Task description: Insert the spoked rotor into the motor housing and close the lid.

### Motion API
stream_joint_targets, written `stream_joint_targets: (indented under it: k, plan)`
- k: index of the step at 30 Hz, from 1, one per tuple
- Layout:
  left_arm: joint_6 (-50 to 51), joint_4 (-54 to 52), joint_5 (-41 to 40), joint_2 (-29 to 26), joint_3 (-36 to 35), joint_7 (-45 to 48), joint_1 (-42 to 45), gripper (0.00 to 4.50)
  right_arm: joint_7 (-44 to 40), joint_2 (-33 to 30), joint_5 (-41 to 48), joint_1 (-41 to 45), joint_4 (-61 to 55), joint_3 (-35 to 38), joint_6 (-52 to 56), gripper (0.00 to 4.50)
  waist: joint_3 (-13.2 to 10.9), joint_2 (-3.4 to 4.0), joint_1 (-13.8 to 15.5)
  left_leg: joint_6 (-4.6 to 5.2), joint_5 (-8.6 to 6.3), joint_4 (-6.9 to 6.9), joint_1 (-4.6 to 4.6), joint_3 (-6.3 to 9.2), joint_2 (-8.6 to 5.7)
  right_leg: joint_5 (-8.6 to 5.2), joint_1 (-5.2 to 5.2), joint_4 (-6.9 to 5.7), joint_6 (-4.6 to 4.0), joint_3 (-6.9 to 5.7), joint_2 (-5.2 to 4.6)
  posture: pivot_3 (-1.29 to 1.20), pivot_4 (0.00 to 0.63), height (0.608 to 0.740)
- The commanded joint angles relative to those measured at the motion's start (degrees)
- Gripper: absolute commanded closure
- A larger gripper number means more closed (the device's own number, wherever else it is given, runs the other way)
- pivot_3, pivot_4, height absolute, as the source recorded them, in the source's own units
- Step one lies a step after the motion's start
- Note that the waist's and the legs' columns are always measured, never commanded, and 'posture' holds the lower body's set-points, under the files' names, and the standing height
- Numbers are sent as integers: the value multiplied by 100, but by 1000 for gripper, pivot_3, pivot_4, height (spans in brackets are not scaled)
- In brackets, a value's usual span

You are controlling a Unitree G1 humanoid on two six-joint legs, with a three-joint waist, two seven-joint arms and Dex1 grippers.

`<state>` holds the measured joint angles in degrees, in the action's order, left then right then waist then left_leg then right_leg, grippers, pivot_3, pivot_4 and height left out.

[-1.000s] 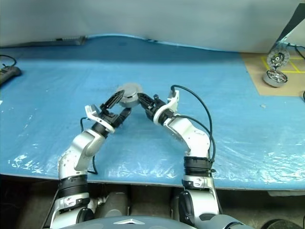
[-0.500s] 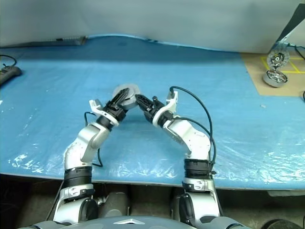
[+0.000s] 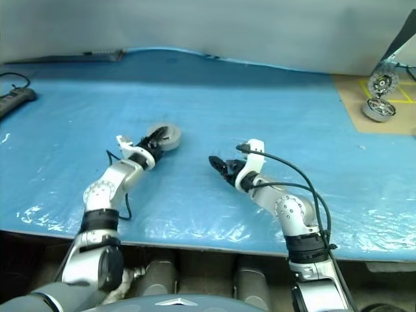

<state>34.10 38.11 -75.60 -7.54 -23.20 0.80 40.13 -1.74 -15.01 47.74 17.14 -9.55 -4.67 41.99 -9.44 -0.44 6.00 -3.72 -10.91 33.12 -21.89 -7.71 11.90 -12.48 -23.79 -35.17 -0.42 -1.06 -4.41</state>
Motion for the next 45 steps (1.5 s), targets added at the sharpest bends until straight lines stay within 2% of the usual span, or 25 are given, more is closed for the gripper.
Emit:
stream_joint_targets:
  k: [1,5,9,12,18,27,33,36,38,40,42,45]
  plan:
    - [-550,1461,773,-257,-74,1090,1288,2117,-264,-162,-836,-230,-543,-202,-508,0,-2,-5,22,5,3,1,-6,1,-8,9,2,10,12,3,-5,0,150,740]
    - [-1027,2875,1582,-526,-156,1816,2202,2117,-390,-307,-1652,-661,-829,-412,-916,0,-4,-17,8,9,5,2,-22,7,-21,32,5,42,19,1,-15,0,150,740]
    - [-1380,3530,2223,-656,-254,2140,2697,2117,-323,-280,-2434,-1069,-930,-518,-1432,0,-4,-17,-29,8,5,-5,-26,22,-14,30,4,45,16,-7,-8,0,150,740]
    - [-1696,3743,2911,-690,-95,2215,2919,2117,-394,-228,-2848,-1261,-900,-594,-1693,0,-5,-18,-44,8,5,-5,-30,33,-14,31,4,43,14,-13,-9,0,150,740]
    - [-2426,3895,4368,-540,383,2479,3138,2117,-572,-27,-3110,-1391,-866,-503,-1792,0,-6,-20,-19,13,7,1,-24,52,-17,35,28,44,7,-31,-26,0,150,740]
    - [-3552,3948,6393,-422,1221,1658,2896,2117,-651,143,-3238,-1466,-874,-254,-1649,0,-6,-20,-1,16,9,2,-20,60,-20,35,43,46,5,-39,-31,0,150,740]
    - [-3384,3952,6184,-482,535,1657,2774,2117,-716,226,-3271,-1534,-920,-223,-1555,0,-7,-19,-12,16,9,2,-18,61,-20,35,43,46,2,-39,-31,0,150,740]
    - [-3517,3966,6626,-538,712,1312,2642,2117,-801,248,-3282,-1451,-847,-216,-1501,0,-7,-19,-11,18,10,2,-14,61,-21,35,46,45,-1,-39,-33,0,150,740]
    - [-3390,3974,6450,-484,439,1251,2642,1396,-842,254,-3295,-1407,-827,-206,-1468,0,-7,-19,-12,18,10,2,-9,61,-20,35,50,44,-1,-39,-33,0,150,740]
    - [-3023,3992,5751,-441,-347,1157,2705,844,-879,248,-3324,-1367,-817,-198,-1432,0,-7,-19,-14,19,11,2,-4,61,-20,35,53,42,-3,-38,-33,0,150,740]
    - [-2842,3994,5442,-460,-784,1034,2686,120,-897,250,-3328,-1358,-825,-166,-1400,0,-7,-19,-16,20,11,2,0,61,-20,34,55,41,-7,-38,-33,0,150,740]
    - [-2747,3978,5526,-507,-856,965,2562,27,-917,248,-3329,-1408,-872,-130,-1368,0,-7,-19,-8,21,11,2,-3,60,-20,32,55,43,-11,-38,-33,0,150,740]
